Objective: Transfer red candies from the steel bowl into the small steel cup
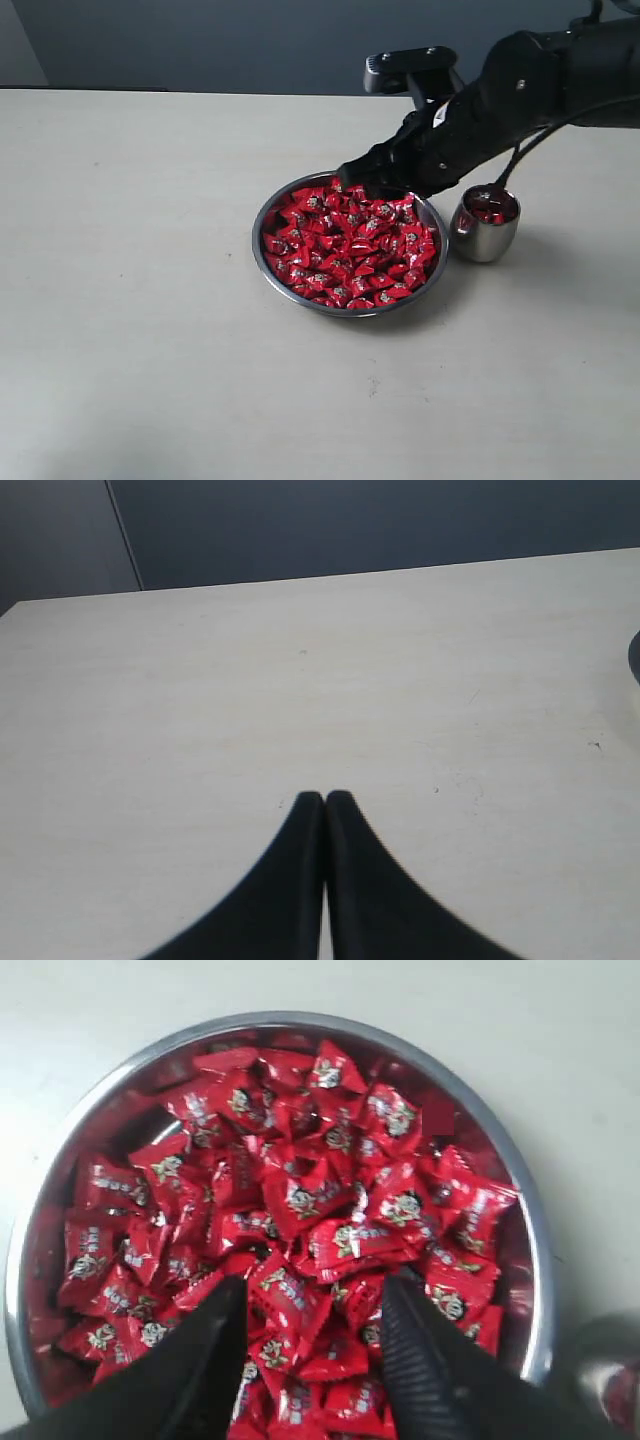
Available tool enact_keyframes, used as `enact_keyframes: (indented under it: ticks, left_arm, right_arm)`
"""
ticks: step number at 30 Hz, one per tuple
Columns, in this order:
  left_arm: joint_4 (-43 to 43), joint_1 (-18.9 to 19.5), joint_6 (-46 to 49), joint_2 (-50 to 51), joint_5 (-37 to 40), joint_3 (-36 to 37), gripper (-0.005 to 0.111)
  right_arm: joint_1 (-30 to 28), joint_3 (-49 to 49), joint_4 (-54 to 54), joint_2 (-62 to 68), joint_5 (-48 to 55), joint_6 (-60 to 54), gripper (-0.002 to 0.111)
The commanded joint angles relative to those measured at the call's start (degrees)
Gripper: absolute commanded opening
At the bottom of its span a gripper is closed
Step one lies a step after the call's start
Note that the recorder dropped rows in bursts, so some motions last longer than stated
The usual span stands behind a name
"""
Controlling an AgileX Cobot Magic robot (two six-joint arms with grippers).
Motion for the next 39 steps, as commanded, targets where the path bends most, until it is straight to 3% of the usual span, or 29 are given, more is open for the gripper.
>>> enact_keyframes:
  ticks: [1,16,19,22,39]
  left_arm:
    - [0.11,-0.46,-0.09,-0.27,-0.31,-0.48,0.000]
    - [0.11,-0.46,-0.09,-0.27,-0.31,-0.48,0.000]
    - [0.11,-0.46,-0.09,-0.27,-0.31,-0.48,0.000]
    - [0.11,-0.46,-0.09,-0.27,-0.31,-0.48,0.000]
    - [0.11,-0.46,-0.09,-0.27,-0.31,-0.48,0.000]
  right_arm:
    - [0.37,-4.99,2.62,5.57,3.08,-2.63,0.046]
    - [0.37,-16.50,4.61,21.34,3.93,-3.06,0.046]
    - [0.26,-17.17,3.16,22.53,4.37,-3.06,0.033]
    - [0.26,-17.17,-0.04,22.53,4.67,-1.25,0.000]
    - [0.26,-15.32,-9.05,5.16,13.73,3.30,0.000]
